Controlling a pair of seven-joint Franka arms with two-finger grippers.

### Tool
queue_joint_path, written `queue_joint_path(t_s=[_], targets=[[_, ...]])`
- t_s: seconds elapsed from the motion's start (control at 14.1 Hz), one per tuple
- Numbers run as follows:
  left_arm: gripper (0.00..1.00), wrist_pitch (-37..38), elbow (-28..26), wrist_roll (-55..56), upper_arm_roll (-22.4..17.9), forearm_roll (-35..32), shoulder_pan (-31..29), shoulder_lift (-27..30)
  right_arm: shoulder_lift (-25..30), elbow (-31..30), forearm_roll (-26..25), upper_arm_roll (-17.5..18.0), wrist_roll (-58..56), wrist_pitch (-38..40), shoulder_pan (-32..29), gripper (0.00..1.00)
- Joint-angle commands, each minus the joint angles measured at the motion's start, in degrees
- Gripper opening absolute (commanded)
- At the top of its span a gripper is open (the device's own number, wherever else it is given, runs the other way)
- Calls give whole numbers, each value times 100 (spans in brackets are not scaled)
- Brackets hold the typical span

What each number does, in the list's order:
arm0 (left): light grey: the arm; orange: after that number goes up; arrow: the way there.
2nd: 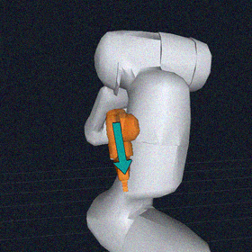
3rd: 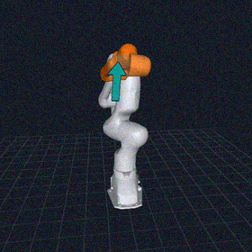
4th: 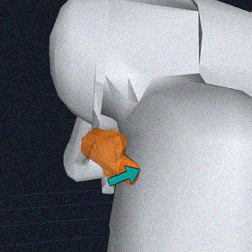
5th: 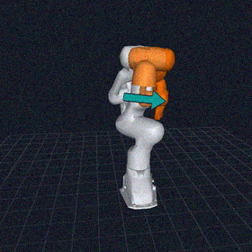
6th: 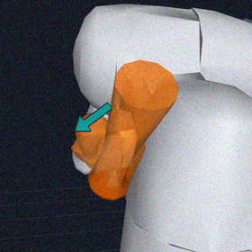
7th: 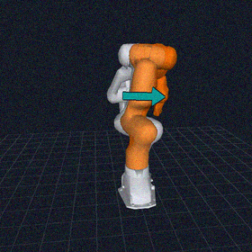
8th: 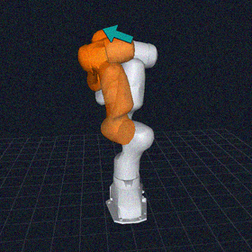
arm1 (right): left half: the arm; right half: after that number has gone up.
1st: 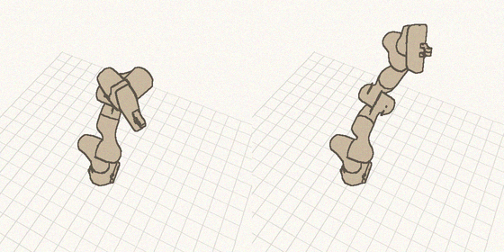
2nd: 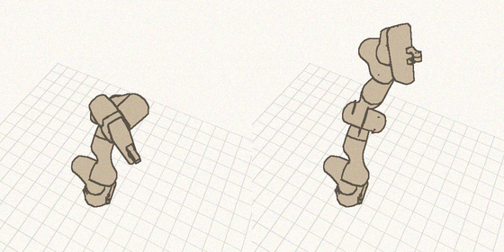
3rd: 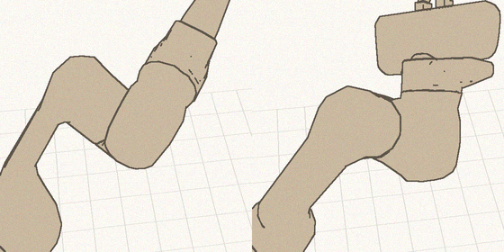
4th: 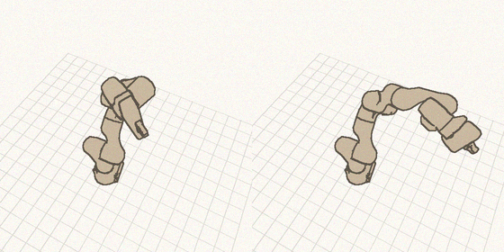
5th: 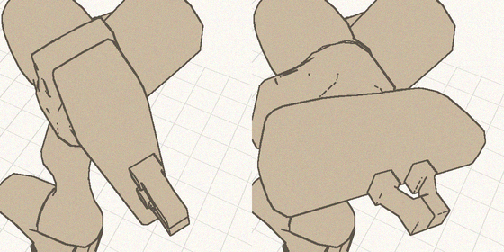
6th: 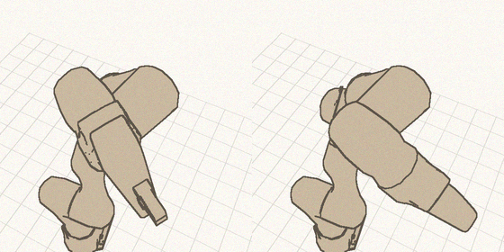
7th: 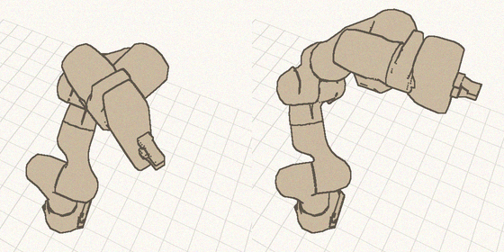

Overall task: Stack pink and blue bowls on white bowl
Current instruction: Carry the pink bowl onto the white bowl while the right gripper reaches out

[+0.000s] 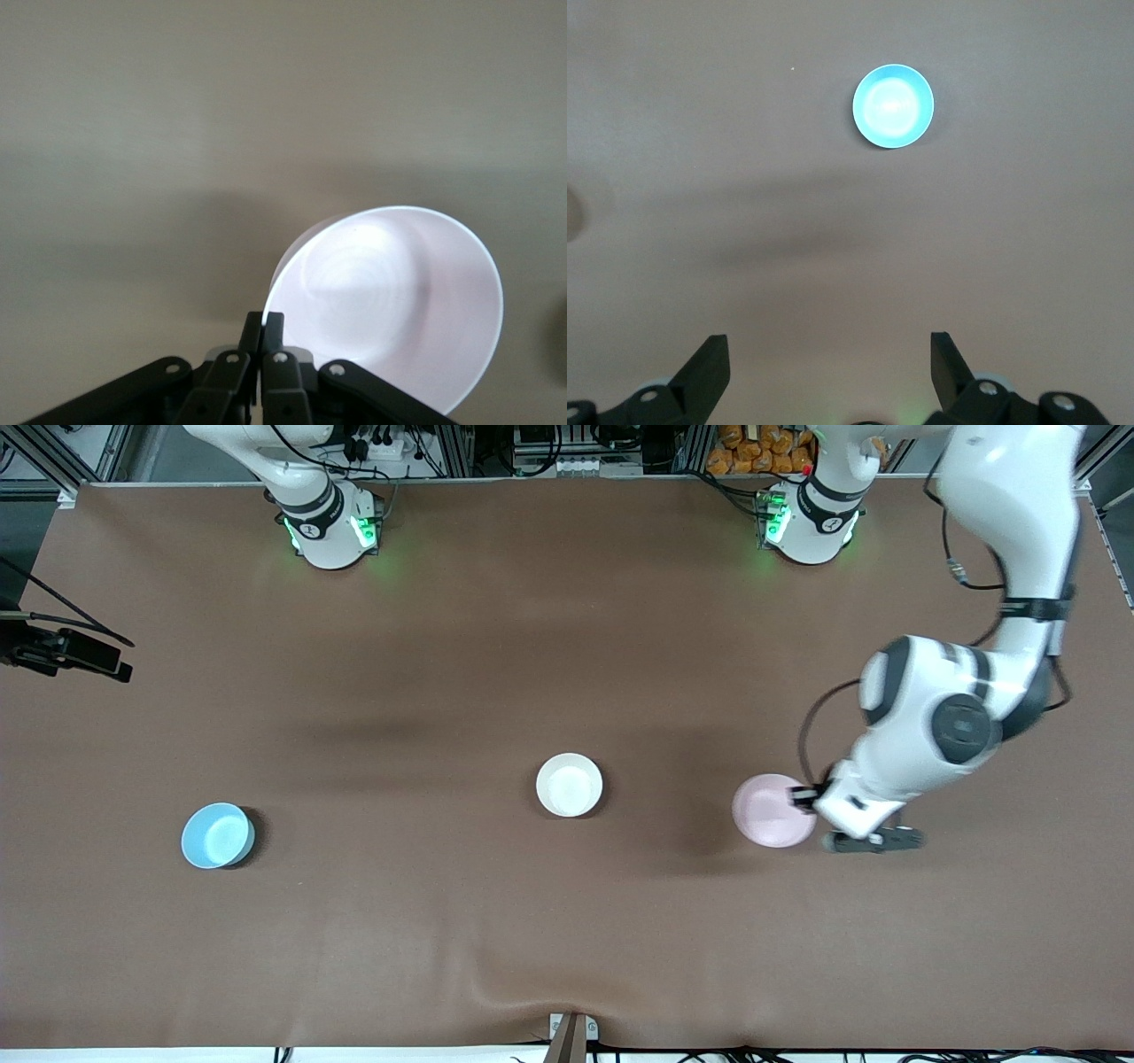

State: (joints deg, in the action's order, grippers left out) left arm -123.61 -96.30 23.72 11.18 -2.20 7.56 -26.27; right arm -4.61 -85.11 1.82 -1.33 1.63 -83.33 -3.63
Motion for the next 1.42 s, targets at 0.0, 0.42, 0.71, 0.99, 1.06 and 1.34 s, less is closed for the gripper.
queue_joint_path(t_s=[0.0, 0.42, 0.71, 0.99, 1.06, 1.34], targets=[[0, 127, 436, 816, -46, 62, 604, -238, -66, 143, -24, 37, 66, 45, -33, 100], [0, -5, 937, 1222, -116, 1108, 1668, -790, -189, 143, -15, 37, 66, 45, -15, 100], [0, -514, 999, 1232, -116, 1082, 1916, -1178, -364, 143, 3, 45, 66, -95, 2, 100], [0, -883, 1000, 1214, -107, 1099, 1994, -1354, -662, 143, 99, 54, 66, -428, 20, 100], [0, -997, 1008, 1223, -107, 1108, 2004, -1415, -829, 143, 134, 54, 66, -586, 37, 100], [0, -1227, 1000, 1258, -107, 1108, 2144, -1513, -1428, 143, 82, 54, 39, -1220, 143, 100]])
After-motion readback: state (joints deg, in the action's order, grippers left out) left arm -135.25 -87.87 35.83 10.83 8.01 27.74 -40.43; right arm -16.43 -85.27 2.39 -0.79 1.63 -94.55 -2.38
